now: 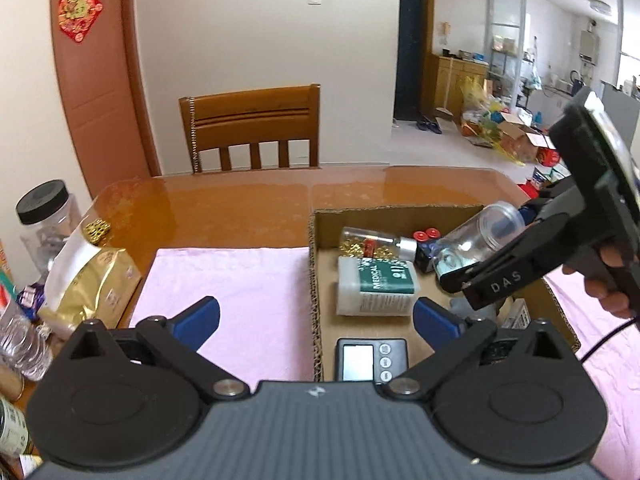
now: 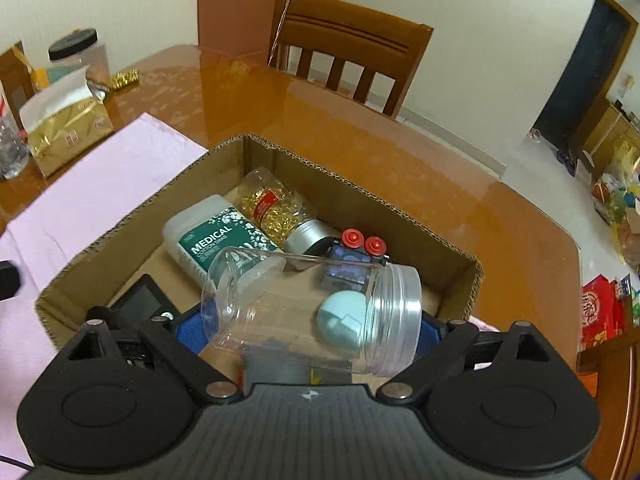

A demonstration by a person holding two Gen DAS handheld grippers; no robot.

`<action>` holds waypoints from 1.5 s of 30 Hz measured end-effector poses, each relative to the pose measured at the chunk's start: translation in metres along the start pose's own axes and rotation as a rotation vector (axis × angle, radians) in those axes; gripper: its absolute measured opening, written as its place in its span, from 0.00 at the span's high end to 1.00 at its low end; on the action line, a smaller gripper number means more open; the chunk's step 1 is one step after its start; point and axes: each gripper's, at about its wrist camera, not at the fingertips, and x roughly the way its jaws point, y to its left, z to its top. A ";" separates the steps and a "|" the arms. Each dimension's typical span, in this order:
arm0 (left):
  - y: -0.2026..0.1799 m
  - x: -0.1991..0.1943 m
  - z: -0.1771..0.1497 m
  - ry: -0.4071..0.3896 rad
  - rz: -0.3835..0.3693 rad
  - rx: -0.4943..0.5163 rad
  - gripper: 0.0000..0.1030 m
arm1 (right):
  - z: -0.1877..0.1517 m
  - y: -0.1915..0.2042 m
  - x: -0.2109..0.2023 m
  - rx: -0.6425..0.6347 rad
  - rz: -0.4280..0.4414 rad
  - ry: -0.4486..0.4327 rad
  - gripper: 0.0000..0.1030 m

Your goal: Organize rigid objects

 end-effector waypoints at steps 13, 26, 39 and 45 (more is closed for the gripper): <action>-0.003 -0.006 0.001 -0.033 0.034 0.016 0.01 | -0.009 -0.007 -0.022 0.111 -0.001 -0.004 0.00; -0.015 -0.017 0.010 0.134 -0.025 0.001 0.01 | -0.061 0.013 -0.087 0.377 -0.167 0.107 0.00; -0.032 -0.037 0.018 0.176 -0.033 0.067 0.01 | -0.076 0.046 -0.144 0.450 -0.275 0.034 0.00; -0.033 -0.039 0.019 0.174 -0.023 0.078 0.01 | -0.076 0.049 -0.151 0.459 -0.281 0.027 0.00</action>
